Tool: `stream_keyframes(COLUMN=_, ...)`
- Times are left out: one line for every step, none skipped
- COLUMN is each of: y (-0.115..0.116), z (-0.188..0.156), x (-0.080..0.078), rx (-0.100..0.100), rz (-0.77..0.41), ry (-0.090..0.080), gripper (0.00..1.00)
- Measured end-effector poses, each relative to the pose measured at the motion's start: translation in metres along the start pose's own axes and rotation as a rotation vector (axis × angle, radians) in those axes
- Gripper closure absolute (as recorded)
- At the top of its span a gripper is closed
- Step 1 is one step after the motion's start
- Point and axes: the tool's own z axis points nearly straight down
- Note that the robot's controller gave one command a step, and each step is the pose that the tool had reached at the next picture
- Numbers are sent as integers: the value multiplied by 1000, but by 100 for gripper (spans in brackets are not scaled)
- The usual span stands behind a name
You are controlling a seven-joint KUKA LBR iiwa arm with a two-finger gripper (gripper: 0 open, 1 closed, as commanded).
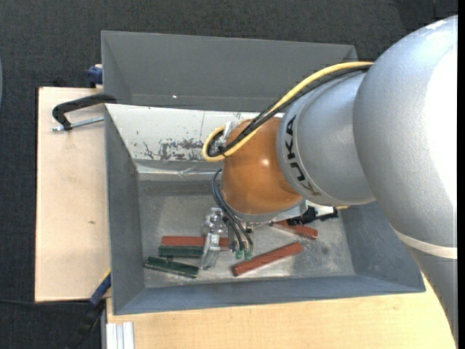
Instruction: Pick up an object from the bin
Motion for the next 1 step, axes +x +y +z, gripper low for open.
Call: stream_keyframes(y=1, z=-16, x=-3, rx=-4, rz=0, ry=-10, gripper=100)
